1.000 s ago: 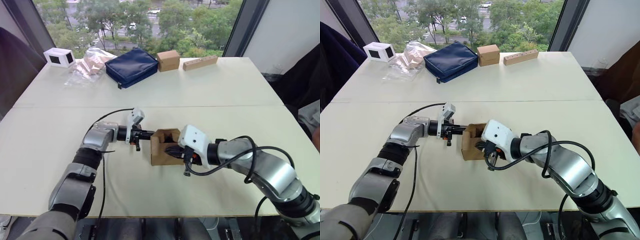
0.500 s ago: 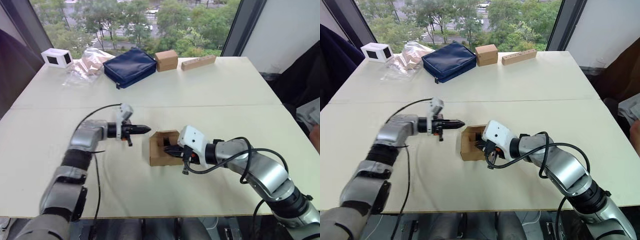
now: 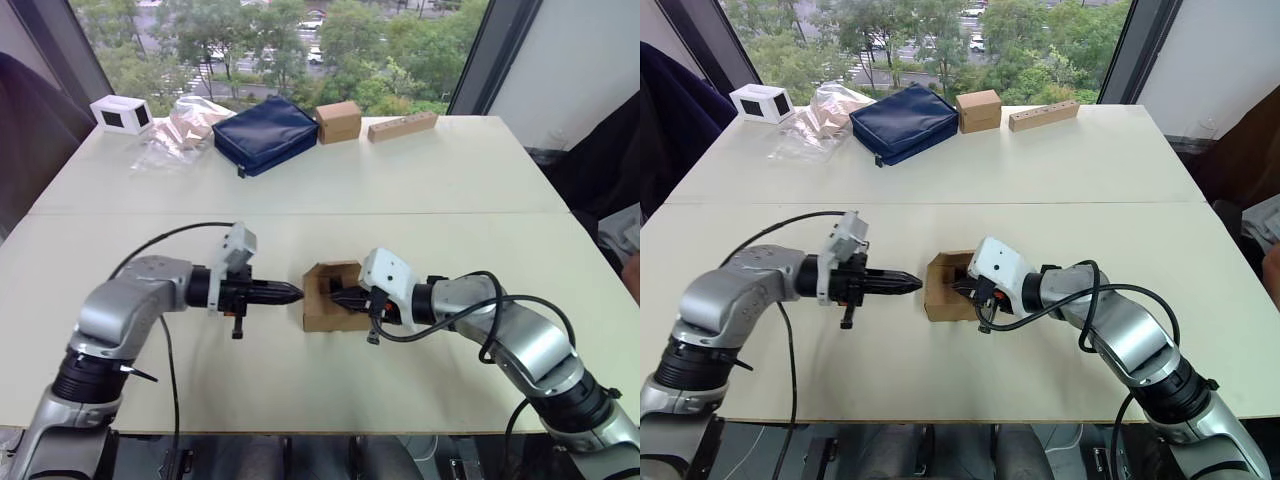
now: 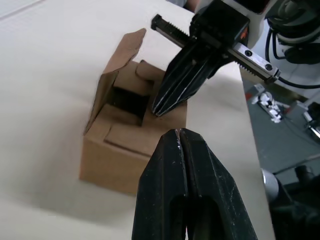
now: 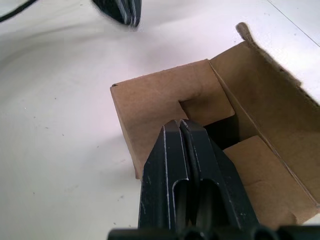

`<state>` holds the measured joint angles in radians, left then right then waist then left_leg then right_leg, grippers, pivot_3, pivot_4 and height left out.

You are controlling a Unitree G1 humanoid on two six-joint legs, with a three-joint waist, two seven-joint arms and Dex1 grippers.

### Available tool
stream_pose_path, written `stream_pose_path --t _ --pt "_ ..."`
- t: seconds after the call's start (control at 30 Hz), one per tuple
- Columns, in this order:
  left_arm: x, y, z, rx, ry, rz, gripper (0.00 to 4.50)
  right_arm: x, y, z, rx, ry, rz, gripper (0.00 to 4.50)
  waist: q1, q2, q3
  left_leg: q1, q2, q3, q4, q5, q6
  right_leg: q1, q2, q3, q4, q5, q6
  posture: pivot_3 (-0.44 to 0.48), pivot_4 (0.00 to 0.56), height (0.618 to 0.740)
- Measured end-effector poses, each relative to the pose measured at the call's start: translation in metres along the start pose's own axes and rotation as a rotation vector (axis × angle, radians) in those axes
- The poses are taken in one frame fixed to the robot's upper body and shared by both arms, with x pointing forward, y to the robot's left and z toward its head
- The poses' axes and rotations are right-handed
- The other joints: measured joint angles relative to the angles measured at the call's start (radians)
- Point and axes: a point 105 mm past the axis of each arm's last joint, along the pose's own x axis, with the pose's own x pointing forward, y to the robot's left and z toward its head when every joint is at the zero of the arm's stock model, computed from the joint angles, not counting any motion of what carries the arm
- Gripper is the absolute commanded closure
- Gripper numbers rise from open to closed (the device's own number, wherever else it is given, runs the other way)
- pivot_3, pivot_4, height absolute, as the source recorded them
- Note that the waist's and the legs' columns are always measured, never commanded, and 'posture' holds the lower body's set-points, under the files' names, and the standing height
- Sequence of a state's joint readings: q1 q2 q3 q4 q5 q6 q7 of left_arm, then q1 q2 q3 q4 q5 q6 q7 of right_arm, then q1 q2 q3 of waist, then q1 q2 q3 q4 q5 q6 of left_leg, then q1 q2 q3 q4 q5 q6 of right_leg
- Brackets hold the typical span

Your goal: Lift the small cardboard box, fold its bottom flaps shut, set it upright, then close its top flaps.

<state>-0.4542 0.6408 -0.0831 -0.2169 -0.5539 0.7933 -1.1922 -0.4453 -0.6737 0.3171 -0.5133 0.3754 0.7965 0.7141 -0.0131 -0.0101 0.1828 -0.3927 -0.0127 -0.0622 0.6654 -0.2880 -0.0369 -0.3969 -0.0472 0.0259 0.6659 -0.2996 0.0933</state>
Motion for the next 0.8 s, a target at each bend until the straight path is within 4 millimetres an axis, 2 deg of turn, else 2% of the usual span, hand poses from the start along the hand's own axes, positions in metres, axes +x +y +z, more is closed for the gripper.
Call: stream_pose_path --t 0.33,0.47,0.53,0.63,0.7,0.8 --pt "0.014 0.001 -0.014 0.019 0.042 0.0 4.49 -0.009 -0.009 0.005 0.013 -0.026 -0.033 4.5 0.0 0.0 0.0 0.0 0.0 0.0 0.0 0.0 0.0 0.0 0.0 0.0 0.0 0.0 0.0 0.0 0.15 0.74" --pt "0.015 0.003 -0.015 0.022 0.037 0.001 4.49 -0.024 -0.01 0.027 0.055 -0.137 0.007 4.5 0.001 0.0 0.0 0.0 0.0 0.0 0.0 0.0 0.0 0.0 0.0 0.0 0.0 0.0 0.0 0.0 0.15 0.74" --pt "0.015 0.004 -0.015 0.026 0.033 0.001 4.49 -0.035 -0.02 0.046 0.055 -0.23 -0.012 4.5 0.001 0.0 0.0 0.0 0.0 0.0 0.0 0.0 0.0 0.0 0.0 0.0 0.0 0.0 0.0 0.0 0.15 0.74" --pt "0.016 0.004 -0.015 0.027 0.031 0.0 4.49 -0.048 -0.042 0.064 0.029 -0.293 -0.094 4.5 0.0 0.0 0.0 0.001 0.0 0.0 0.0 0.0 0.0 0.001 0.0 0.0 0.0 0.0 0.0 0.0 0.15 0.74" --pt "0.016 0.004 -0.015 0.026 0.028 0.0 4.49 -0.045 -0.054 0.061 0.019 -0.275 -0.142 4.5 0.0 0.0 0.0 0.001 0.0 0.0 0.0 0.0 0.0 0.001 0.0 0.0 0.0 0.0 0.0 0.0 0.15 0.74" --pt "0.017 0.005 -0.015 0.026 0.025 0.002 4.49 -0.029 -0.064 0.047 -0.026 -0.201 -0.188 4.5 -0.001 0.0 0.0 0.001 0.0 0.001 0.0 0.0 0.0 0.0 0.0 0.0 0.0 0.0 0.0 0.0 0.15 0.74"
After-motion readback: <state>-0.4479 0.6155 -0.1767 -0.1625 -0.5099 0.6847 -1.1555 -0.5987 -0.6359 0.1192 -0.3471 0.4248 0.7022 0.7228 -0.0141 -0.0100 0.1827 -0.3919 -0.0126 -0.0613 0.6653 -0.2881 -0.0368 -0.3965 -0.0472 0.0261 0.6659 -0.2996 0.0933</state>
